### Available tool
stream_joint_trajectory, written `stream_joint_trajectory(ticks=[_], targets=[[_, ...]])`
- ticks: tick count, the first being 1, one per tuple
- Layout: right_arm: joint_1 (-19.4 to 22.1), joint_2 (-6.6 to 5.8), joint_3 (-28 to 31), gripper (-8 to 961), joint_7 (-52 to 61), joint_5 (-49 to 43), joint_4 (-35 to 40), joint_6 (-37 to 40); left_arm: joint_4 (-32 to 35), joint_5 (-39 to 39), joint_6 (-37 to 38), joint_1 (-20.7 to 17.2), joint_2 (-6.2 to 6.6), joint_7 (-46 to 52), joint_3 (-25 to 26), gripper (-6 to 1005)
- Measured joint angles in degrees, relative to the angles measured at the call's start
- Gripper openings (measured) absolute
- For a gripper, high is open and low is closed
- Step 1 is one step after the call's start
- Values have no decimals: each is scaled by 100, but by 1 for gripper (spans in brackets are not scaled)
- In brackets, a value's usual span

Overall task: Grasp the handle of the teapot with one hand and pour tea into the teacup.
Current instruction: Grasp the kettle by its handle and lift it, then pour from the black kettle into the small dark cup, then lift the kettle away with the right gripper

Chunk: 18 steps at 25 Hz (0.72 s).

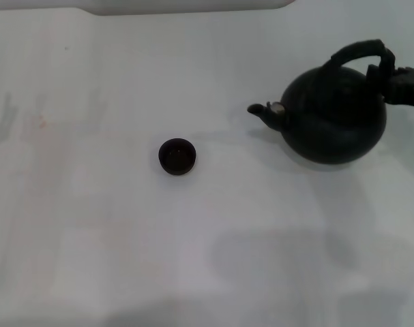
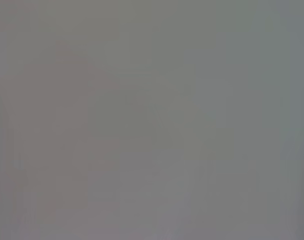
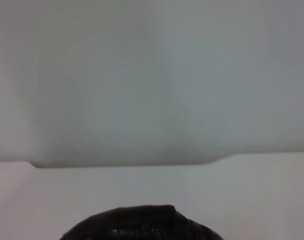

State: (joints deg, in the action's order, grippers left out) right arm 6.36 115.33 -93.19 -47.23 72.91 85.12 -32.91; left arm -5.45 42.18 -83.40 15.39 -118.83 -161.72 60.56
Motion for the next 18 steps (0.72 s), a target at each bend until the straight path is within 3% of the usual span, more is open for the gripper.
stream_joint_trajectory(ticks=[12, 18], targets=[[-275, -3, 6, 177, 208, -107, 588, -554, 0, 66, 52, 5, 0, 0, 0, 890], [-759, 16, -447, 176, 563, -807, 612, -424, 0, 69, 29, 17, -4, 0, 0, 891]])
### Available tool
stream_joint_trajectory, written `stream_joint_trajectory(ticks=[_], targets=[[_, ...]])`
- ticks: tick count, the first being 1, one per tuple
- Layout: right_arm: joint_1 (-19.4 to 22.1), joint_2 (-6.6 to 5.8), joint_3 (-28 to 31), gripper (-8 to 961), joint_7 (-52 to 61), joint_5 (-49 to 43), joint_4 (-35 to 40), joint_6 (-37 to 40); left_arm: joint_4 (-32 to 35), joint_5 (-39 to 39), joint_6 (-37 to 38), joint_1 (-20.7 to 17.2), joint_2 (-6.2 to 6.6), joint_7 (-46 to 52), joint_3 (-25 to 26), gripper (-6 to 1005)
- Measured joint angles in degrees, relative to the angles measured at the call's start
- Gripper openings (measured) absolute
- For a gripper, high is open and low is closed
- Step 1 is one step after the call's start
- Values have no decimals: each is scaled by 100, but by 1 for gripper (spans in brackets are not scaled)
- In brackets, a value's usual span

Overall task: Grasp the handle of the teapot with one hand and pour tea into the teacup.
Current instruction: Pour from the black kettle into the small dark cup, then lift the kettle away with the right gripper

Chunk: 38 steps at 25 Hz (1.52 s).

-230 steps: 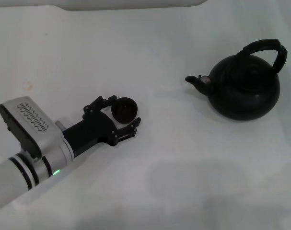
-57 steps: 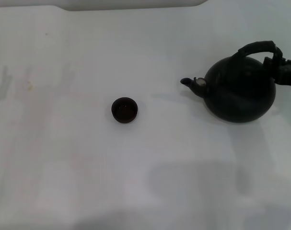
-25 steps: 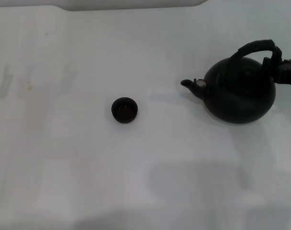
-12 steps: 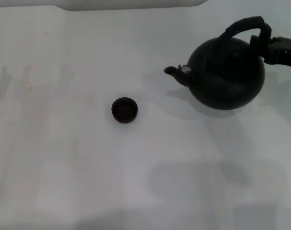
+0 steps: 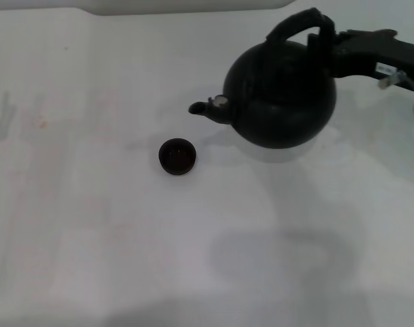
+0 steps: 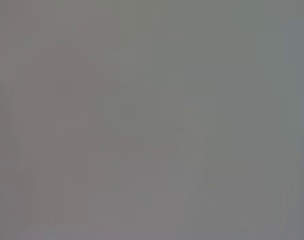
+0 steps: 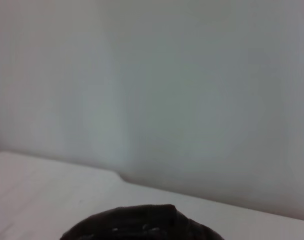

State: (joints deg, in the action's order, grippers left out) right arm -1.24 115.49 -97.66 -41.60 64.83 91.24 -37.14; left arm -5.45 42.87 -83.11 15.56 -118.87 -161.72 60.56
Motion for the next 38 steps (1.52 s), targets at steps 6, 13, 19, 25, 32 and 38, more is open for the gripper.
stream_joint_trajectory(ticks=[6, 13, 19, 25, 32, 38], targets=[[-278, 5, -334, 176, 537, -736, 15, 182, 0, 3, -10, -4, -13, 0, 0, 891], [-373, 17, -576, 177, 650, -1076, -1, 370, 0, 2, -10, -25, -24, 6, 0, 890], [-391, 16, -746, 177, 945, -1566, -1, 513, 0, 2, -11, -40, -24, 8, -9, 891], [-425, 22, -944, 176, 1242, -2057, 32, 666, 0, 2, -17, -52, -32, 9, -20, 891], [-490, 26, -1094, 177, 1309, -2327, -4, 809, -8, -11, -21, -60, -42, 15, -47, 891], [-549, 33, -1215, 177, 1320, -2526, -30, 906, -20, -14, -21, -62, -40, 20, -46, 890]])
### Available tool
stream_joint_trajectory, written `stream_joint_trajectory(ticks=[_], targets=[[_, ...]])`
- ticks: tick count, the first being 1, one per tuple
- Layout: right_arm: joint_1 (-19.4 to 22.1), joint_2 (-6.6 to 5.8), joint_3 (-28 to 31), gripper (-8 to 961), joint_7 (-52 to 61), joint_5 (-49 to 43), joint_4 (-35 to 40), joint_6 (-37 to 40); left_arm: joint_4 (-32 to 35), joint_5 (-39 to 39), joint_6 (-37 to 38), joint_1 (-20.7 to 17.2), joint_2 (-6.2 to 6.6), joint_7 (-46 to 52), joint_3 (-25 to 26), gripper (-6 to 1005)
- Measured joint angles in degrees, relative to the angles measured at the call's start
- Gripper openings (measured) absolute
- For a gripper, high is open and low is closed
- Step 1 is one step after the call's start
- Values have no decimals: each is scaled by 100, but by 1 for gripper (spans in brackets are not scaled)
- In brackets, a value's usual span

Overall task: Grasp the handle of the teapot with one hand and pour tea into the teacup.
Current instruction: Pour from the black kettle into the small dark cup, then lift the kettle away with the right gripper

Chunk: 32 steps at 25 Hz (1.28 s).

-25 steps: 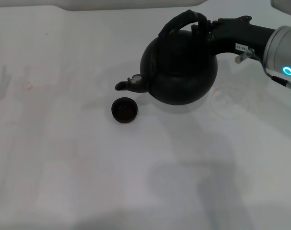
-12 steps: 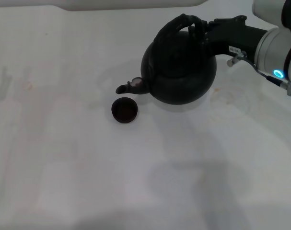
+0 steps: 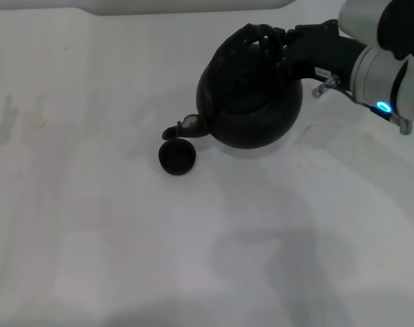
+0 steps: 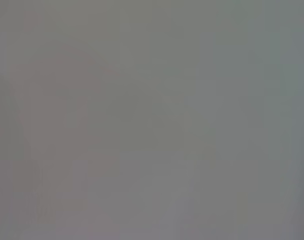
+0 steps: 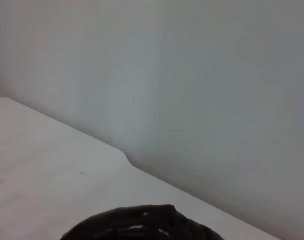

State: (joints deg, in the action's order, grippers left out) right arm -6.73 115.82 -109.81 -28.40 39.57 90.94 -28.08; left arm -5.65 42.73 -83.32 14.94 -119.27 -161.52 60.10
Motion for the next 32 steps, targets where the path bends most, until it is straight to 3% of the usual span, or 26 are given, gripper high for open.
stream_joint_trajectory(ticks=[15, 32], targets=[[-265, 12, -202, 178, 241, -659, -202, 234, -35, 7, 37, 0, 1, 7, 2, 891], [-285, 2, -402, 170, 299, -1257, -305, 534, -38, 7, 45, 18, 1, 6, 2, 891]])
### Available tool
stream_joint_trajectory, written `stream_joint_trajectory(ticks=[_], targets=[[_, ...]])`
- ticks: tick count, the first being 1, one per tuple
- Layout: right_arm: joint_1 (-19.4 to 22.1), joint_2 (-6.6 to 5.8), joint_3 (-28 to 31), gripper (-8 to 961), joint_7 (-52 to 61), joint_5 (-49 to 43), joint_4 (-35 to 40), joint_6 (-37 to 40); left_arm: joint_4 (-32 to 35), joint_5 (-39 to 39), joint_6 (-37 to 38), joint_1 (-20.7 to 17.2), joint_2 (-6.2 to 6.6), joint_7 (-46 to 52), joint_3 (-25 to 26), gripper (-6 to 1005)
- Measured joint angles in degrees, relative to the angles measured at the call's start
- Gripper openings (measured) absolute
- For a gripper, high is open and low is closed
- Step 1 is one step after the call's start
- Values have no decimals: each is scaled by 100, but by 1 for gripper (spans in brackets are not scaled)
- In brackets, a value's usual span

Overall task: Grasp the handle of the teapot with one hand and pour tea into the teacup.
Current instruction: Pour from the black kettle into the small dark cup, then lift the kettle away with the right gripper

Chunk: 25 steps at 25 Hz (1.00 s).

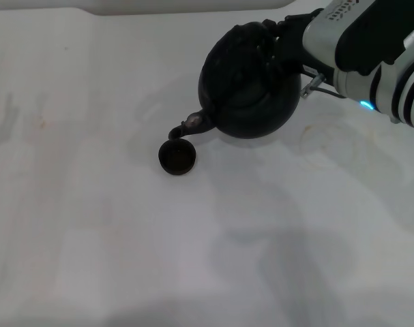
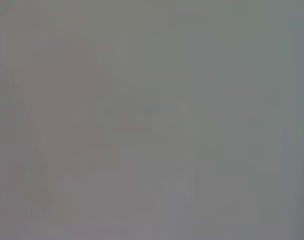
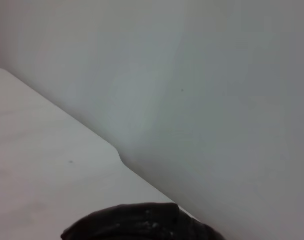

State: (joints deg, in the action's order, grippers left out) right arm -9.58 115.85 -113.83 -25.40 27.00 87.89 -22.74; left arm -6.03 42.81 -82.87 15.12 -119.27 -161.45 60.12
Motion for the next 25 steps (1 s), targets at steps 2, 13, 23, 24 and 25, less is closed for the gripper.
stream_joint_trajectory(ticks=[2, 13, 23, 24, 25], targets=[[7, -3, -30, 170, -3, -20, -6, 48, -1, 0, 0, 0, -4, 0, 0, 891], [62, -8, -198, 171, -13, -326, -62, 329, -3, 0, -18, -9, -9, 0, 0, 891], [124, -17, -280, 166, -52, -432, -143, 582, -3, 0, -27, -9, -9, 0, 0, 891], [131, -17, -300, 166, -49, -484, -143, 595, -3, 0, -27, -9, -9, 0, 0, 891], [137, -17, -311, 166, -42, -531, -143, 611, -3, 0, -28, -9, -9, 0, -1, 891]])
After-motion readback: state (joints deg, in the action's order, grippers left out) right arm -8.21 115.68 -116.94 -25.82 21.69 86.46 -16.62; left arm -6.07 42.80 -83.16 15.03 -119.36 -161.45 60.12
